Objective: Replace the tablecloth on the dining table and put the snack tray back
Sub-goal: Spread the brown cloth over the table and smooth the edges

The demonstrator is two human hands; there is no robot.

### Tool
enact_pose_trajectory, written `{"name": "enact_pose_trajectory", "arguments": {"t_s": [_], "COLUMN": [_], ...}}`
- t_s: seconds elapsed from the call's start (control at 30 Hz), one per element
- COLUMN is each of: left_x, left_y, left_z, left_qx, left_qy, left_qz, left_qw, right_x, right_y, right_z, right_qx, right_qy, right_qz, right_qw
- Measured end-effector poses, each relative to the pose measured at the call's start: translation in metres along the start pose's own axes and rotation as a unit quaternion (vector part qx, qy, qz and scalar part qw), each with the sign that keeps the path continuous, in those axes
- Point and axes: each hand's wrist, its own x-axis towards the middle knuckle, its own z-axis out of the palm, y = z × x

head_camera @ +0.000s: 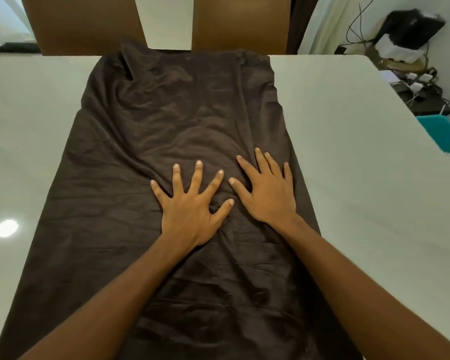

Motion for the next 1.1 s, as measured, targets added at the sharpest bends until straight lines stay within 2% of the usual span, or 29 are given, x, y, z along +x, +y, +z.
{"name": "enact_pose_trajectory", "arguments": {"t_s": [0.23,0.3,0.37,0.43,0.5,0.57,0.63,0.73,0.87,1.0,1.1], "left_x": [0.032,0.048,0.064,0.073,0.070,0.054,0.023,-0.027,-0.078,-0.112,-0.137], "left_y": [0.037,0.054,0.072,0.085,0.103,0.122,0.144,0.181,0.229,0.261,0.278], "left_z": [-0.003,-0.002,0.000,0.000,0.001,0.002,0.003,0.007,0.003,-0.003,-0.004], "left_qx": [-0.019,-0.028,-0.037,-0.056,-0.095,-0.164,-0.204,-0.219,-0.164,-0.115,-0.114], "left_qy": [-0.023,-0.029,-0.033,0.003,0.088,0.162,0.174,0.133,0.038,-0.041,-0.097], "left_qz": [-0.019,-0.026,-0.026,-0.009,0.044,0.104,0.145,0.172,0.195,0.176,0.168], "left_qw": [0.999,0.999,0.998,0.998,0.991,0.967,0.952,0.951,0.966,0.977,0.974], "right_x": [0.040,0.052,0.064,0.074,0.074,0.059,0.024,-0.059,-0.150,-0.170,-0.165], "right_y": [0.048,0.069,0.091,0.109,0.127,0.150,0.175,0.206,0.197,0.180,0.182], "right_z": [-0.015,-0.022,-0.032,-0.049,-0.071,-0.088,-0.094,-0.087,-0.093,-0.103,-0.114], "right_qx": [-0.005,0.036,0.144,0.262,0.336,0.347,0.307,0.218,0.132,0.180,0.286], "right_qy": [-0.005,0.014,0.056,0.085,0.116,0.171,0.199,0.115,0.008,-0.087,-0.124], "right_qz": [0.012,0.012,0.022,0.056,0.108,0.146,0.187,0.291,0.278,0.316,0.322], "right_qw": [1.000,0.999,0.988,0.960,0.929,0.911,0.911,0.924,0.951,0.928,0.894]}}
